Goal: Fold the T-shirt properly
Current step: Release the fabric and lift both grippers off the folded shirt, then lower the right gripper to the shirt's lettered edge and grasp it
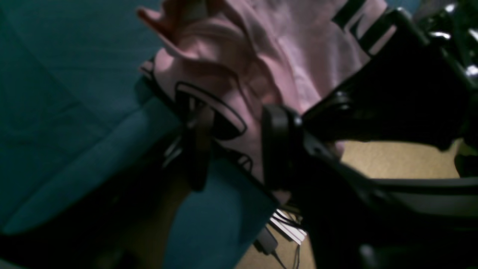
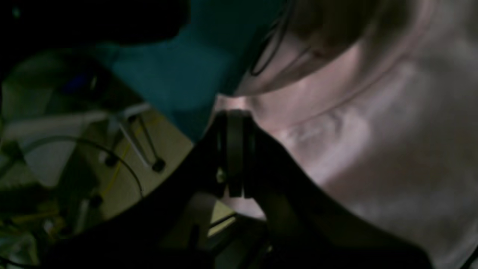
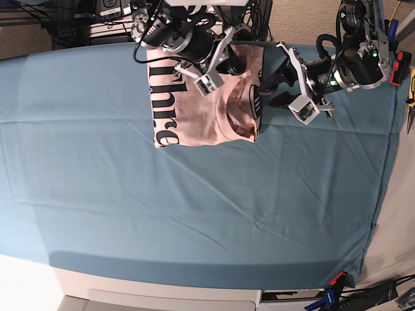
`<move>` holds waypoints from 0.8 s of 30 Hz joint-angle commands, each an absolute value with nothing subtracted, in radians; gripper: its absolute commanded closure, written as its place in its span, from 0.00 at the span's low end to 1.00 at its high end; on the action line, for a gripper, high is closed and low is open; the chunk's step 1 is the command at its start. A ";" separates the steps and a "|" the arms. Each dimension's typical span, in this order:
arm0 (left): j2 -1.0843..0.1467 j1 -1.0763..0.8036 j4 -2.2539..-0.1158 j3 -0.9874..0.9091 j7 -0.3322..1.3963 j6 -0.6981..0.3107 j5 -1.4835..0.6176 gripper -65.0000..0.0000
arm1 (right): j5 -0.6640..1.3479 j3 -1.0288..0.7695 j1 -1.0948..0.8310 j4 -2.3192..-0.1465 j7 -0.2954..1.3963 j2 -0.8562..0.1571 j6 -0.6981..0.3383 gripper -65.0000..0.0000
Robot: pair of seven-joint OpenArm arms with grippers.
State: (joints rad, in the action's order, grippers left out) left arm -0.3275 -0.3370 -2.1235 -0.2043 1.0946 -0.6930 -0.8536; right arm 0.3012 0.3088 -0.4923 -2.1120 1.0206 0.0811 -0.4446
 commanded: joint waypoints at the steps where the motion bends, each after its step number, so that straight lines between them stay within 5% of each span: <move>1: -0.335 -0.334 -2.143 -0.207 1.077 -0.696 -0.875 0.67 | 0.321 0.305 -0.469 -2.141 0.984 0.086 -0.463 1.00; 8: -0.336 -0.365 -2.143 -0.207 1.077 -0.696 -0.876 0.67 | 0.395 0.231 -0.433 -2.297 0.958 0.092 -0.476 1.00; 14: -0.336 -0.417 -2.143 -0.207 1.079 -0.684 -0.894 0.67 | 0.568 -0.072 -0.443 -2.296 0.931 0.142 -0.433 1.00; 24: -0.329 -0.436 -2.144 -0.206 1.161 -0.698 -1.189 0.67 | 0.685 -0.373 -0.423 -2.296 0.919 0.141 -0.439 1.00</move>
State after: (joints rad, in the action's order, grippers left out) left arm -0.3260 -0.4328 -2.1235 -0.2043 1.1744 -0.6930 -1.1610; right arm 0.6559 -0.3740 -0.4267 -2.2780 0.9440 0.1387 -0.4343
